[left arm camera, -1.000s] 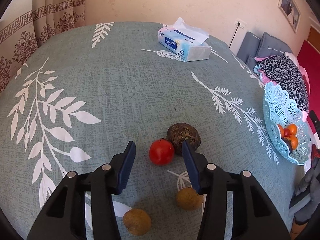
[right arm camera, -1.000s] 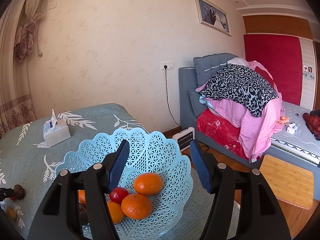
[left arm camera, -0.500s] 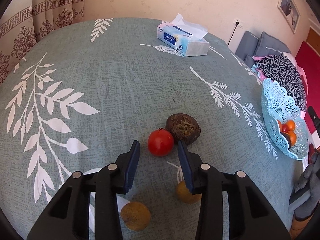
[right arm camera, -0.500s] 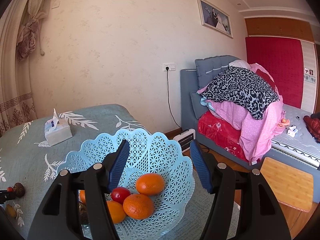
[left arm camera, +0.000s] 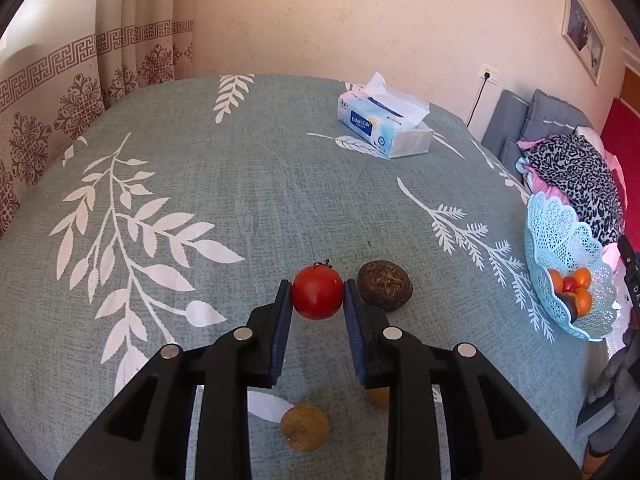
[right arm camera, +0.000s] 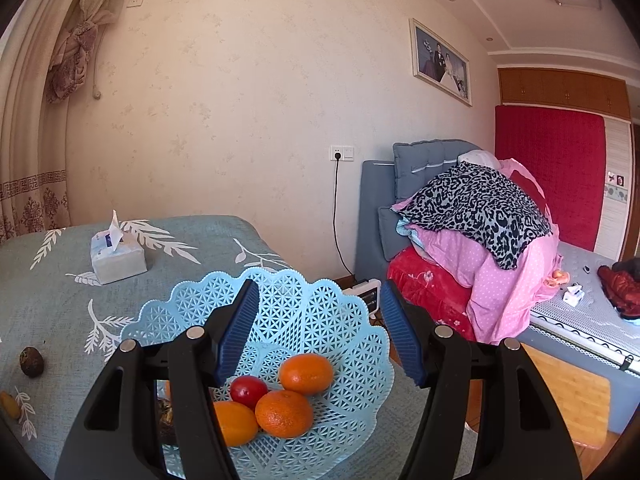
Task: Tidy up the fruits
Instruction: 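Move the left gripper to a red tomato on the cover and grasp it, then grasp a small yellow-brown fruit with the right gripper while the left gripper holds the tomato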
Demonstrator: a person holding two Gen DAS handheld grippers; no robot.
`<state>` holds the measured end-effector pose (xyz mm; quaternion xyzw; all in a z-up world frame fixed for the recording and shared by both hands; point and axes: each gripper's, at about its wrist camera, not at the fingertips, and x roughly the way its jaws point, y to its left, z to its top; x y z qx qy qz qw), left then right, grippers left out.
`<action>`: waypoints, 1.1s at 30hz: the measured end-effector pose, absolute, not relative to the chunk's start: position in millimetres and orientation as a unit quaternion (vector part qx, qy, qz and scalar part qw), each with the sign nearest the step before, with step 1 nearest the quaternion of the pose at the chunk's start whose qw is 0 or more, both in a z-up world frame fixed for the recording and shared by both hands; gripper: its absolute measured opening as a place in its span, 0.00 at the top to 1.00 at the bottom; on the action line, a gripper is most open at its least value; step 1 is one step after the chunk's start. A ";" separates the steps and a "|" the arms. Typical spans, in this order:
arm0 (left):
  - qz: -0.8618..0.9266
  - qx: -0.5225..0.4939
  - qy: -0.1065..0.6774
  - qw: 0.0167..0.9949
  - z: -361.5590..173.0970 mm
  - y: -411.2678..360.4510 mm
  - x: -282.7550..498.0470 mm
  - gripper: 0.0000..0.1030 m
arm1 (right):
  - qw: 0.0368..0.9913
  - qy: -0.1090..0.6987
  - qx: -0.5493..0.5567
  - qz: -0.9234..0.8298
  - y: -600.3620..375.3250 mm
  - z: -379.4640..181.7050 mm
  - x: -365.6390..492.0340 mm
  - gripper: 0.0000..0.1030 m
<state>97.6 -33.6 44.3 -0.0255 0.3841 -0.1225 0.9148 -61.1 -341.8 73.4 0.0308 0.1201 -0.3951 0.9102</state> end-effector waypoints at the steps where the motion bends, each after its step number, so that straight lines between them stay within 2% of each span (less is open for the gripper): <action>1: -0.118 -0.028 0.382 0.916 45.8 -29.6 96.3 0.75 | 0.915 0.122 0.032 -0.383 -335.2 75.6 -60.7 0.37; 5: -0.102 -0.042 0.381 0.918 48.0 -16.7 95.6 0.75 | 0.942 0.142 0.026 -0.302 -296.6 83.0 -50.1 0.37; 10: -0.080 -0.033 0.364 0.927 53.2 -11.2 90.2 0.75 | 0.964 0.215 0.041 -0.148 -247.6 78.8 -13.0 0.37; 20: -0.067 -0.030 0.357 0.931 53.6 -6.4 87.2 0.75 | 0.939 0.344 0.027 0.015 -168.8 38.3 48.7 0.38; 22: -0.067 -0.032 0.355 0.932 54.5 -6.1 86.9 0.75 | 0.933 0.358 0.022 0.024 -160.9 31.8 55.2 0.41; 26: -0.066 -0.033 0.355 0.932 54.4 -5.8 86.8 0.75 | 0.919 0.390 0.035 0.039 -159.4 20.7 65.3 0.58; 30: -0.067 -0.032 0.357 0.931 53.3 -7.0 87.2 0.75 | 0.911 0.408 0.046 0.050 -159.3 13.5 68.8 0.66; 32: -0.067 -0.030 0.357 0.931 52.7 -8.0 87.2 0.75 | 0.907 0.415 0.051 0.057 -159.7 10.3 70.3 0.74; 33: -0.067 -0.030 0.358 0.931 52.4 -8.5 87.2 0.75 | 0.907 0.415 0.050 0.056 -159.1 9.5 69.7 0.74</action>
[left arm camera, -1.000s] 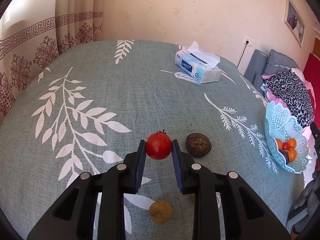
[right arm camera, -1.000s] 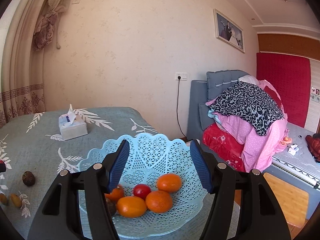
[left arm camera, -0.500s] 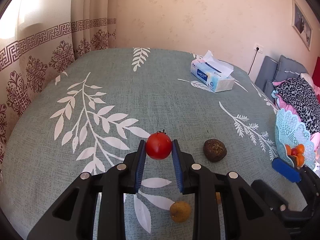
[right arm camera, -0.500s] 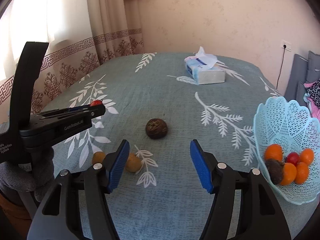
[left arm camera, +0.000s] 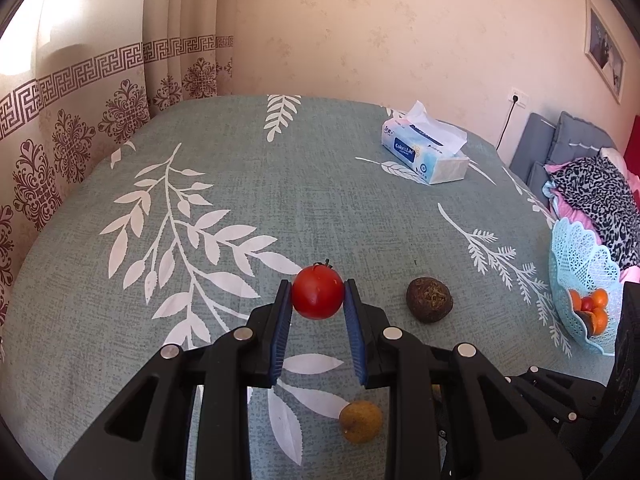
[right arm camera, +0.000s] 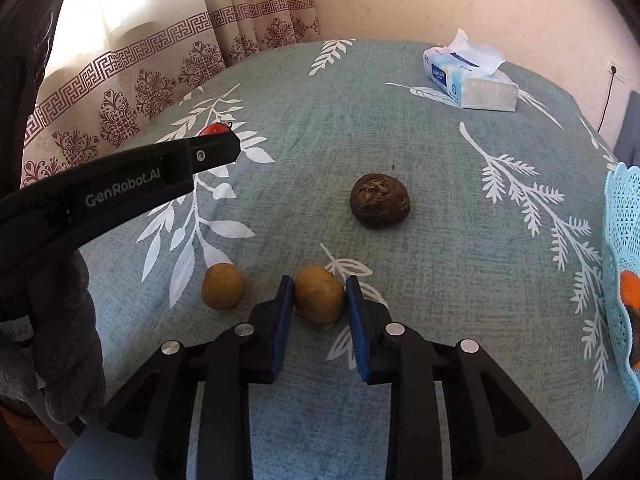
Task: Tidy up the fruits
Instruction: 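Grasp a small yellow-brown fruit with the right gripper while the left gripper holds the tomato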
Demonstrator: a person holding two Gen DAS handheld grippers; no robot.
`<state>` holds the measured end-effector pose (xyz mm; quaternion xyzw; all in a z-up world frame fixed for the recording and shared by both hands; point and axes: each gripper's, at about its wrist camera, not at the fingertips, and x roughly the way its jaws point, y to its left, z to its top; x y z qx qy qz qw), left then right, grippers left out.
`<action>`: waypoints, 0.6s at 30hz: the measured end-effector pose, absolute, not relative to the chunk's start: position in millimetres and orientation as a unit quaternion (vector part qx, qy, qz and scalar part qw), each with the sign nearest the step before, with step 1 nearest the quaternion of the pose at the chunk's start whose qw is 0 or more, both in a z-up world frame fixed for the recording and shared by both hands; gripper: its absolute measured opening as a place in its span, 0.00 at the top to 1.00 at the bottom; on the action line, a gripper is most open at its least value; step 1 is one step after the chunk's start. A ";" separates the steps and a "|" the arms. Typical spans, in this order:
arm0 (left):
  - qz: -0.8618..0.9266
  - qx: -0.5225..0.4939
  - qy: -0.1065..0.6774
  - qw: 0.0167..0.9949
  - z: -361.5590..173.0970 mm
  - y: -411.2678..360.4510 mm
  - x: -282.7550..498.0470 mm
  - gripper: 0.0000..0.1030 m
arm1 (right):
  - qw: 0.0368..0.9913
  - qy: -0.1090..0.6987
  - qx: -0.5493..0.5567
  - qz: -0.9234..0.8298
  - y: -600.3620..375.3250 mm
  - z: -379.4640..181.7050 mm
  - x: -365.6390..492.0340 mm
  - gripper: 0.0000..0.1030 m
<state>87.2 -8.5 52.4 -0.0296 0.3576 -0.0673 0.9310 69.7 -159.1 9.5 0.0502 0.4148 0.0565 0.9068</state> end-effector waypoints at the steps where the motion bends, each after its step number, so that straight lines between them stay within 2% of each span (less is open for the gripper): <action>1: -0.068 -0.029 0.358 0.931 52.2 -8.7 87.3 0.75 | 0.908 0.413 0.048 0.056 -159.1 9.9 70.1 0.74; 18: -0.076 -0.023 0.359 0.930 49.3 -15.3 84.5 0.74 | 0.936 0.334 0.110 -0.036 -222.9 59.8 16.9 0.74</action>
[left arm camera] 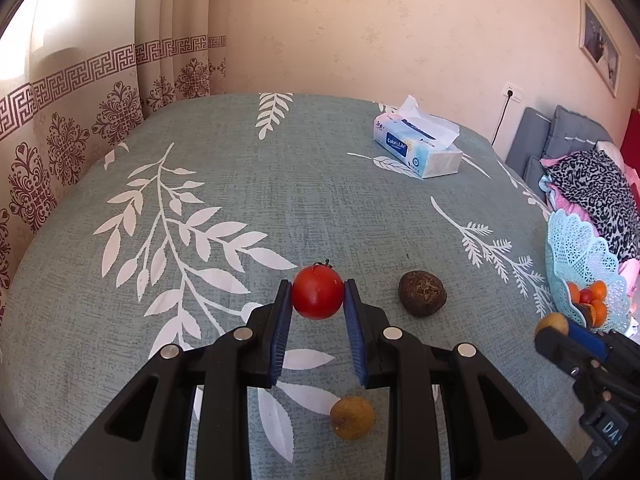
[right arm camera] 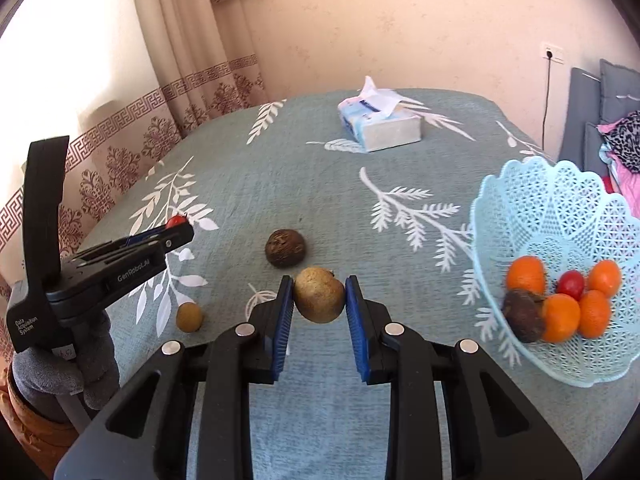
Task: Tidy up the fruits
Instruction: 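Grasp a small yellow-brown fruit with the right gripper while the left gripper holds the tomato, then lower the yellow-brown fruit into the blue basket and open the right gripper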
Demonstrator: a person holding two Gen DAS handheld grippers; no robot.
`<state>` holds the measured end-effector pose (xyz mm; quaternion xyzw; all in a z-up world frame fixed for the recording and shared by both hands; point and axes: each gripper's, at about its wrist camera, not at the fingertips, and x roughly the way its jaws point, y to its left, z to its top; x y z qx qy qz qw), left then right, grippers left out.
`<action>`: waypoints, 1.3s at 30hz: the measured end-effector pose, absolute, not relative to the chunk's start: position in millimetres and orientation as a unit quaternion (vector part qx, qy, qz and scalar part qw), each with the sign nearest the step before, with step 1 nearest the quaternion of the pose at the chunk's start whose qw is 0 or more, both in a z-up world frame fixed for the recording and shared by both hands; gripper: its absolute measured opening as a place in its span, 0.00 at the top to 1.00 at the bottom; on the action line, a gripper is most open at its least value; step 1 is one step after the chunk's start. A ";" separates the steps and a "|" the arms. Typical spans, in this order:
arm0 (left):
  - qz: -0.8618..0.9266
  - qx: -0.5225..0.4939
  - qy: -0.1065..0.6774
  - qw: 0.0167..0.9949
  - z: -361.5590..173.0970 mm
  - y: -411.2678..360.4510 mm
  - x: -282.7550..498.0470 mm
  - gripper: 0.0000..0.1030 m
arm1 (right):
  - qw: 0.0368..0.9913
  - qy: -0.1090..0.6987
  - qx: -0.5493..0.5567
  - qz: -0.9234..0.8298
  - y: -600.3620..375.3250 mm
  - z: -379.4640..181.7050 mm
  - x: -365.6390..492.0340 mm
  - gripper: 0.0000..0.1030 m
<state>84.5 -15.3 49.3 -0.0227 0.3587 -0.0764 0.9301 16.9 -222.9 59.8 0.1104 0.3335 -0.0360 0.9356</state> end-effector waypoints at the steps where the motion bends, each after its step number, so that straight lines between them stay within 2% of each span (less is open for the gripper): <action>1: -0.077 -0.022 0.359 0.930 49.1 -16.2 84.1 0.74 | 0.937 0.327 0.114 -0.047 -229.3 63.1 11.0 0.74; 18: -0.090 -0.002 0.363 0.927 42.5 -32.0 76.8 0.74 | 0.915 0.284 0.183 -0.219 -340.3 71.4 -67.7 0.73; 21: -0.089 -0.002 0.365 0.927 41.7 -32.9 76.4 0.74 | 0.910 0.280 0.198 -0.231 -351.2 69.7 -75.1 0.66; 22: -0.089 -0.003 0.366 0.927 41.3 -33.0 76.2 0.74 | 0.910 0.276 0.201 -0.236 -353.5 69.6 -77.6 0.58; 23: -0.088 -0.003 0.367 0.926 40.7 -33.2 76.1 0.74 | 0.910 0.272 0.202 -0.241 -354.6 70.0 -79.8 0.55; 32: -0.112 -0.011 0.371 0.922 48.9 -41.6 70.9 0.74 | 0.914 0.236 0.161 -0.288 -353.0 72.3 -93.7 0.54; 33: -0.118 -0.010 0.371 0.921 50.6 -44.7 70.0 0.74 | 0.915 0.229 0.152 -0.296 -351.8 72.1 -94.6 0.53; 35: -0.129 -0.005 0.370 0.920 53.6 -52.6 68.3 0.74 | 0.915 0.214 0.135 -0.313 -350.3 71.3 -98.3 0.44; 39: -0.147 0.007 0.370 0.918 58.2 -71.9 66.9 0.74 | 0.915 0.189 0.115 -0.337 -350.6 70.3 -106.9 0.36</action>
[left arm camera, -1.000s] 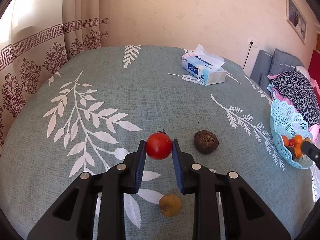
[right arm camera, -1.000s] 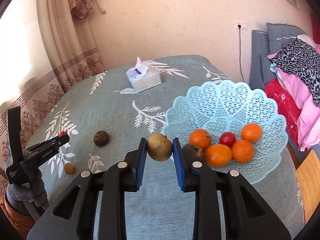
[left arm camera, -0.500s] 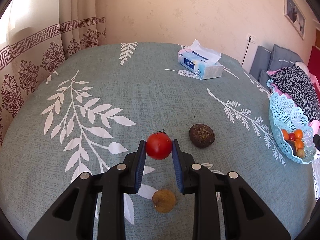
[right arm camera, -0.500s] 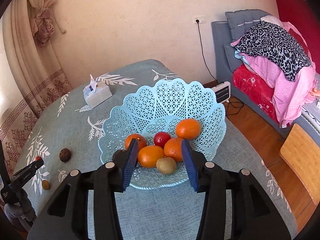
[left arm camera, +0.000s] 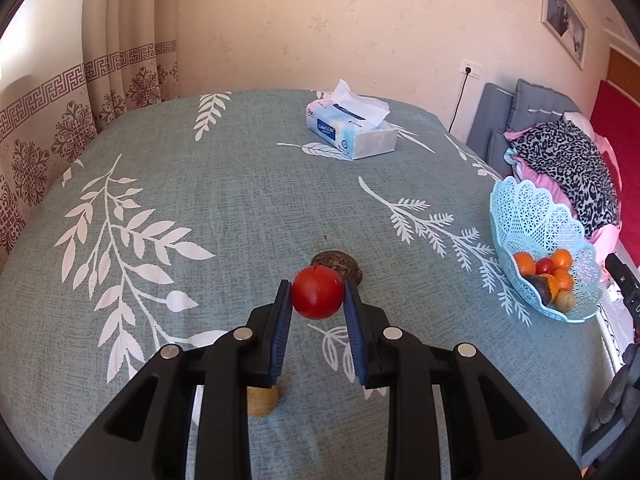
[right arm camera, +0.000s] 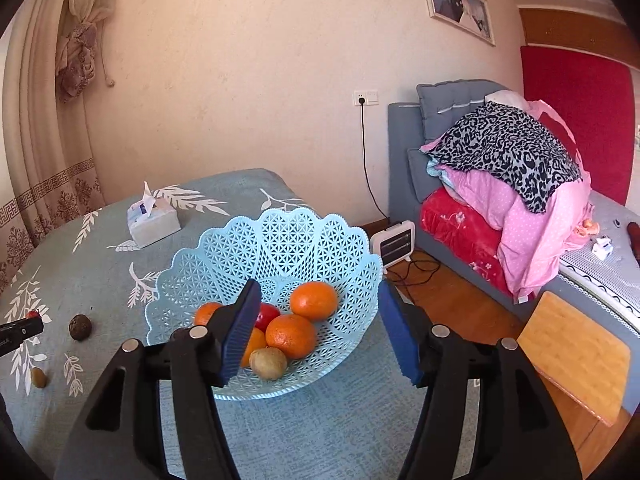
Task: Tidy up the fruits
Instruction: 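Lower the yellow-brown fruit into the blue basket and open the right gripper, then lower the red tomato into the blue basket and open the left gripper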
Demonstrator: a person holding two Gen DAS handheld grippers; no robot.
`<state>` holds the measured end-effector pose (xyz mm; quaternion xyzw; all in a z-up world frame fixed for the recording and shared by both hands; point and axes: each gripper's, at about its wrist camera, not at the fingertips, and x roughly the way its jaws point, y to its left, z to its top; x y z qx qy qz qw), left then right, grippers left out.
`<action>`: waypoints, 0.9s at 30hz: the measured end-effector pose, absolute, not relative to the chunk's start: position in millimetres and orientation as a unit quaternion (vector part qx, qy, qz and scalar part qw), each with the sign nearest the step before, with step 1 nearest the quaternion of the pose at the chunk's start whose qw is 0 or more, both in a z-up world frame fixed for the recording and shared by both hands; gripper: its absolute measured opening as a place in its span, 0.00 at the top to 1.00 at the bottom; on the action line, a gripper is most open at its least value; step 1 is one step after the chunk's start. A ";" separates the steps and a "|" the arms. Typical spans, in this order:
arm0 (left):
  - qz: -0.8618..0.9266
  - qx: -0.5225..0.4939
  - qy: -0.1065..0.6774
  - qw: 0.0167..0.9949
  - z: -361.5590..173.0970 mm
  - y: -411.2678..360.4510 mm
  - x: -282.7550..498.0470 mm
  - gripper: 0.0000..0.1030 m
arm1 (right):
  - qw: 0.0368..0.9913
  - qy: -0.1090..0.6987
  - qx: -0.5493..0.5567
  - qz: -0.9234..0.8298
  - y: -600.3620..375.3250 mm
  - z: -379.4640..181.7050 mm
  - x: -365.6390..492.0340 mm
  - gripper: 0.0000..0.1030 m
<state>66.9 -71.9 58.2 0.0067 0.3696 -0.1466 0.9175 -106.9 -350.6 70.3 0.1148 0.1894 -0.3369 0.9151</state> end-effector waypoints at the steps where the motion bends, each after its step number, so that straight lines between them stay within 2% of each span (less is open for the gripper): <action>1: -0.152 0.008 0.370 0.917 59.5 -77.2 67.0 0.74 | 0.915 0.184 0.113 -0.341 -351.2 69.7 -109.6 0.32; 5: -0.179 0.015 0.370 0.911 64.3 -101.7 68.5 0.74 | 0.913 0.170 0.115 -0.353 -357.2 65.7 -119.1 0.24; 11: -0.226 0.026 0.367 0.902 73.3 -149.3 71.4 0.74 | 0.907 0.155 0.165 -0.354 -374.0 59.2 -133.9 0.24; 14: -0.242 0.031 0.368 0.897 75.4 -173.7 75.2 0.74 | 0.909 0.145 0.178 -0.349 -374.5 56.6 -139.2 0.17; 27: -0.294 0.070 0.367 0.880 72.7 -259.9 88.2 0.74 | 0.906 0.131 0.252 -0.315 -395.8 47.9 -152.1 0.16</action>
